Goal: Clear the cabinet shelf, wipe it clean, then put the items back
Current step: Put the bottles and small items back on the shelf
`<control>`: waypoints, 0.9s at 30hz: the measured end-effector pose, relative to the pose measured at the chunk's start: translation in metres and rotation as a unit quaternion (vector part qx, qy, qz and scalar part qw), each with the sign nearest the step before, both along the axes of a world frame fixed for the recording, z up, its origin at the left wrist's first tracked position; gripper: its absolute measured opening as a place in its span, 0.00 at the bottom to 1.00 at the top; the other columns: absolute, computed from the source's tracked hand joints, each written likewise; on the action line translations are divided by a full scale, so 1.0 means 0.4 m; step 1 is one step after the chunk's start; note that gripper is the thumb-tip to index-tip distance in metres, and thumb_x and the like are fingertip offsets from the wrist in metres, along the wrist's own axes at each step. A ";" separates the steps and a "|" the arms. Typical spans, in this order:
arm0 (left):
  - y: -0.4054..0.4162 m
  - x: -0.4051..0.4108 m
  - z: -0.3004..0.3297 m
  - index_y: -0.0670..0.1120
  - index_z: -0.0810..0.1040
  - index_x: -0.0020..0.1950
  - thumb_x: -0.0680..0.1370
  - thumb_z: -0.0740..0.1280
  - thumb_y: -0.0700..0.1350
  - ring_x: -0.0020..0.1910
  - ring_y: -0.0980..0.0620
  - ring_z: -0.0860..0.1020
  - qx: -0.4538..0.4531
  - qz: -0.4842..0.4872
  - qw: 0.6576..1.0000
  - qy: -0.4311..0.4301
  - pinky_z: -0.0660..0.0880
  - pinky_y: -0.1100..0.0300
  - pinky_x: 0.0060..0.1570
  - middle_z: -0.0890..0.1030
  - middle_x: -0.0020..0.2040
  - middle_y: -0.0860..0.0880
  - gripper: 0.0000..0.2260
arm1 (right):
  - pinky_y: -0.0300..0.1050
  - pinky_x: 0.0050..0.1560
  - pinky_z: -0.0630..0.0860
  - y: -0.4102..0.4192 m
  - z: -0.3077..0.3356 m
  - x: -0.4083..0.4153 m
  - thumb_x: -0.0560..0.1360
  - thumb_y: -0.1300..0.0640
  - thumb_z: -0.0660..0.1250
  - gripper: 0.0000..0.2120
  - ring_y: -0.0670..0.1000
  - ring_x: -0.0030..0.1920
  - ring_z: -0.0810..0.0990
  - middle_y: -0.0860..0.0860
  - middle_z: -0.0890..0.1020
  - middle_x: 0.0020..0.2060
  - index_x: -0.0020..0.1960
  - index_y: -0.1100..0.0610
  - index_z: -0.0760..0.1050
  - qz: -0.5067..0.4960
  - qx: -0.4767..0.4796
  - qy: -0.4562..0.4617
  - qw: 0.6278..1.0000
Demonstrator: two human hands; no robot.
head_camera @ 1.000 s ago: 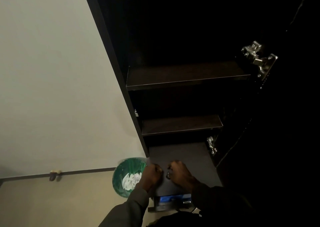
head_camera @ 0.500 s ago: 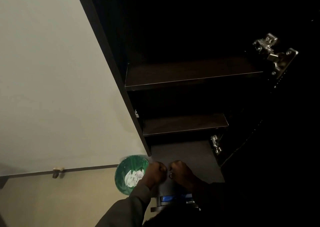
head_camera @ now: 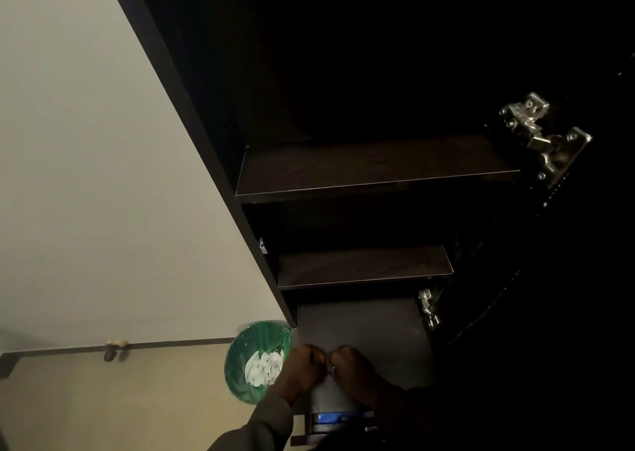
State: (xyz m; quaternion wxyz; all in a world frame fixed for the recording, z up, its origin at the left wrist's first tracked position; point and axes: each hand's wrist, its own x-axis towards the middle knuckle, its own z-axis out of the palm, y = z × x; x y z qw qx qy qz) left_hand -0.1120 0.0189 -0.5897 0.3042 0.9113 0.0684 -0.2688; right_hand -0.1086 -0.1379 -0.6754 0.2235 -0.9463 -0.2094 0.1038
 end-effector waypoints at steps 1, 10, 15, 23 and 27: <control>-0.001 -0.005 0.006 0.48 0.81 0.38 0.72 0.67 0.42 0.49 0.46 0.82 0.004 0.007 1.000 0.001 0.66 0.68 0.40 0.85 0.46 0.44 0.04 | 0.36 0.35 0.68 0.000 -0.005 0.004 0.64 0.51 0.57 0.06 0.45 0.30 0.76 0.45 0.77 0.30 0.34 0.48 0.72 -0.001 0.002 0.013 1.000; -0.022 -0.013 0.057 0.46 0.81 0.51 0.72 0.64 0.46 0.53 0.46 0.81 -0.037 0.031 0.998 -0.038 0.71 0.63 0.46 0.84 0.52 0.44 0.11 | 0.49 0.54 0.74 0.004 0.139 0.035 0.74 0.54 0.63 0.10 0.57 0.54 0.79 0.56 0.82 0.51 0.49 0.58 0.79 -0.049 -0.012 0.067 0.996; -0.040 0.016 0.098 0.46 0.81 0.51 0.67 0.64 0.47 0.40 0.62 0.80 -0.112 0.016 0.989 -0.092 0.75 0.62 0.43 0.83 0.40 0.54 0.15 | 0.41 0.46 0.80 -0.011 0.290 0.074 0.63 0.48 0.69 0.13 0.45 0.42 0.83 0.46 0.86 0.41 0.46 0.49 0.84 -0.148 0.130 0.104 0.975; -0.085 0.080 0.374 0.54 0.78 0.38 0.68 0.73 0.34 0.33 0.68 0.76 -0.198 0.019 0.959 -0.200 0.69 0.71 0.35 0.81 0.32 0.61 0.14 | 0.32 0.41 0.77 -0.057 0.556 0.106 0.67 0.59 0.78 0.08 0.44 0.40 0.82 0.45 0.81 0.39 0.45 0.54 0.83 -0.232 0.297 0.012 0.926; -0.099 0.083 0.566 0.53 0.80 0.46 0.69 0.76 0.35 0.39 0.63 0.82 -0.268 0.011 0.933 -0.241 0.75 0.71 0.39 0.84 0.38 0.56 0.15 | 0.32 0.41 0.78 -0.091 0.751 0.096 0.67 0.62 0.78 0.10 0.42 0.41 0.83 0.47 0.83 0.41 0.48 0.56 0.85 -0.216 0.367 -0.035 0.904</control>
